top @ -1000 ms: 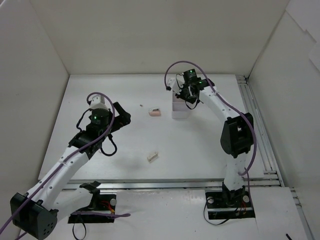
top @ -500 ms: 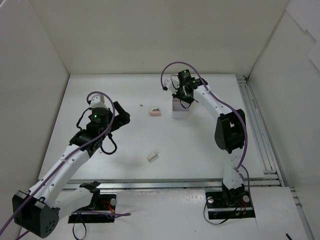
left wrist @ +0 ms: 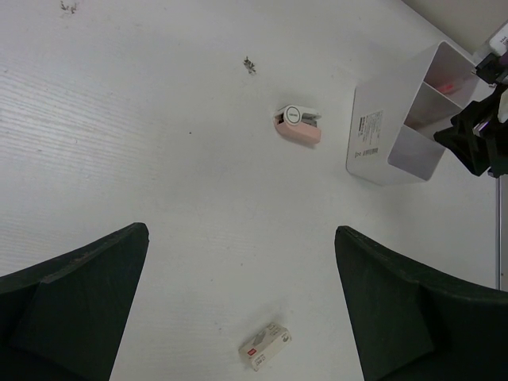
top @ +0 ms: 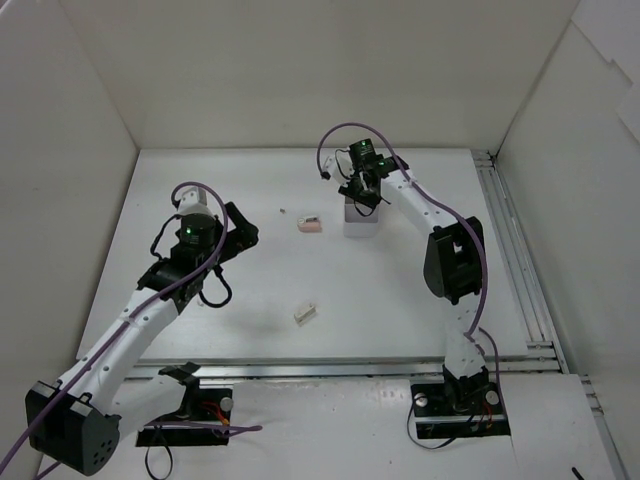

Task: Sort the stationery into containers
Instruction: Place the stationery in the storage box, then pick up the stationery from the center of the board, then place the stationery in the storage box, then pick up the stapler from the center of the board, then place the stapler in the storage box.

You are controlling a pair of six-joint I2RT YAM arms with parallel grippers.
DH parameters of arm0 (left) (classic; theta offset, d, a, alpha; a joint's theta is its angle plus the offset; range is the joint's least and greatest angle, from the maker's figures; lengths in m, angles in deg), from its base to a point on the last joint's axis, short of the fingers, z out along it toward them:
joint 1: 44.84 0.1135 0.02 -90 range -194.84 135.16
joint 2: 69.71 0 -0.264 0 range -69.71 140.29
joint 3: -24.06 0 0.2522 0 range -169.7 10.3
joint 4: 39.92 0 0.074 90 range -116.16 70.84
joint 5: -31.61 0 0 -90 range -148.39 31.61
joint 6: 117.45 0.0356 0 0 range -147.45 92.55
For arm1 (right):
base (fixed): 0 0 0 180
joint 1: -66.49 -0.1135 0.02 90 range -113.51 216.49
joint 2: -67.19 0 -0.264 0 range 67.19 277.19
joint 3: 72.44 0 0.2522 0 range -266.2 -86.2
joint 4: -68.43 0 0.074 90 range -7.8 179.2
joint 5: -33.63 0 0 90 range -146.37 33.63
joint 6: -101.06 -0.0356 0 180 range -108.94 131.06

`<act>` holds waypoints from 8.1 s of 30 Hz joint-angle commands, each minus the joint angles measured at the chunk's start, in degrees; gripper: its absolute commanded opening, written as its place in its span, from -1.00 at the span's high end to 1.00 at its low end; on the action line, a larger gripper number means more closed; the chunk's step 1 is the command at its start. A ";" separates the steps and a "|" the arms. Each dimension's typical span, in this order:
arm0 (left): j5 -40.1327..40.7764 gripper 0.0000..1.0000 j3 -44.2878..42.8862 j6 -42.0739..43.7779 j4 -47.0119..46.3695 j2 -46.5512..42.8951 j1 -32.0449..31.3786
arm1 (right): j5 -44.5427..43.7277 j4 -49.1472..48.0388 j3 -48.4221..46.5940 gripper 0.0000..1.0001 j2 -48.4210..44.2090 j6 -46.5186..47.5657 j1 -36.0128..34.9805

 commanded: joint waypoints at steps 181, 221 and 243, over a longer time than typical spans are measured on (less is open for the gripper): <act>-31.25 -0.87 -63.58 63.91 14.66 71.89 -1.56 | 43.11 -14.80 35.66 -0.96 -54.00 -16.95 17.59; -30.10 0.69 -55.23 61.81 7.45 66.71 -4.46 | 48.38 -18.05 41.64 -0.96 -59.63 -20.55 18.74; -35.83 0.83 -50.82 64.88 3.93 50.52 -9.46 | 14.86 -44.05 54.71 -0.96 -70.16 -45.93 19.09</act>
